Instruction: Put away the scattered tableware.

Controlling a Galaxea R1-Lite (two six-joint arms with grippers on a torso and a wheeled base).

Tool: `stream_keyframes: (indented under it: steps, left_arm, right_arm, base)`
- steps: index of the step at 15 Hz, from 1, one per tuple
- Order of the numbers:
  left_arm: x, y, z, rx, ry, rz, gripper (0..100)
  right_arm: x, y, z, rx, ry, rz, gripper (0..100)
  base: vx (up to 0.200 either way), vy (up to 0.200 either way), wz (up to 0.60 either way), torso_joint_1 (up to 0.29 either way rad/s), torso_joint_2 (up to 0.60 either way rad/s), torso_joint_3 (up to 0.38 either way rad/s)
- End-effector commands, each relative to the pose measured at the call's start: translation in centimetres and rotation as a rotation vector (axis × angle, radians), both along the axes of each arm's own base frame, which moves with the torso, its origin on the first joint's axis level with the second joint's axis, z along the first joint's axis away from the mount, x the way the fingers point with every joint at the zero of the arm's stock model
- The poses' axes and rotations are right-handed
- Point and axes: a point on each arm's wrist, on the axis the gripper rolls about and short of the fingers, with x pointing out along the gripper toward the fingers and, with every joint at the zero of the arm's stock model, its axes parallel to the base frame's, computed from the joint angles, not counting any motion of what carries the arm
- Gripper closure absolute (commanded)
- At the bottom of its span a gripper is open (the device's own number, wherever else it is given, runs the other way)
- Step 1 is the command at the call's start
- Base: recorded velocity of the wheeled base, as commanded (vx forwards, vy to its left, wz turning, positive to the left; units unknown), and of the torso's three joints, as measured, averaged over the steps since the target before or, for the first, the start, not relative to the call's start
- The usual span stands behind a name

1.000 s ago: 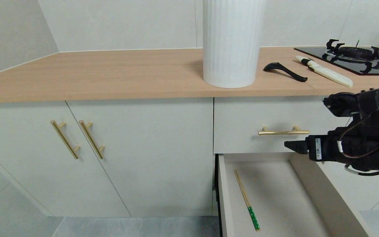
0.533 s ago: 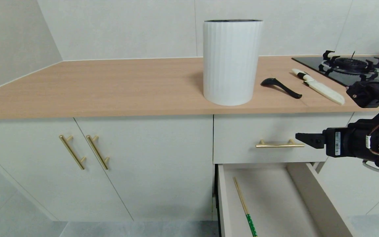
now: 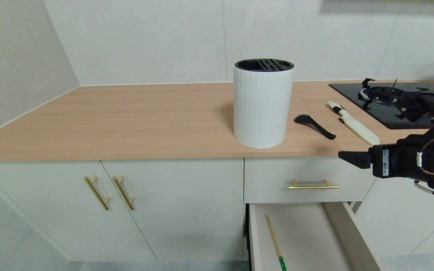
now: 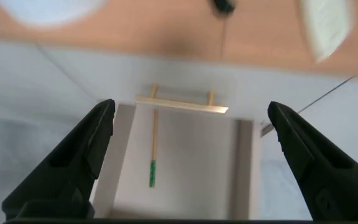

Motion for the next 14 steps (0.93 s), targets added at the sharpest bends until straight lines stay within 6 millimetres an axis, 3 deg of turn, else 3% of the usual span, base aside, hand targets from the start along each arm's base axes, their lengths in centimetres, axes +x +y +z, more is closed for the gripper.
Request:
stream_keyframes:
  steps: [1,7,11,14]
  left_arm:
    - [0.0,0.0,0.0,-0.001,0.0,0.001,0]
    - [0.0,0.0,0.0,-0.001,0.0,0.001,0]
    - [0.0,0.0,0.0,-0.001,0.002,0.001,0]
    - [0.0,0.0,0.0,-0.001,0.002,0.001,0]
  right_arm:
    - [0.7,-0.1,-0.4,-0.003,0.003,-0.012,0]
    - [1.9,-1.0,-0.2,-0.048,-0.052,-0.032,0]
    - [4.9,-0.6,-0.6,-0.101,-0.124,-0.021,0]
    - [7.2,-1.0,-1.5,-0.086,-0.123,0.113,0]
  base:
    - [0.0,0.0,0.0,0.193,-0.48,-0.271]
    - [0.0,0.0,0.0,0.121,-0.29,-0.163]
    - [0.0,0.0,0.0,0.0,0.0,0.0]
    - [0.0,0.0,0.0,0.0,0.0,0.0]
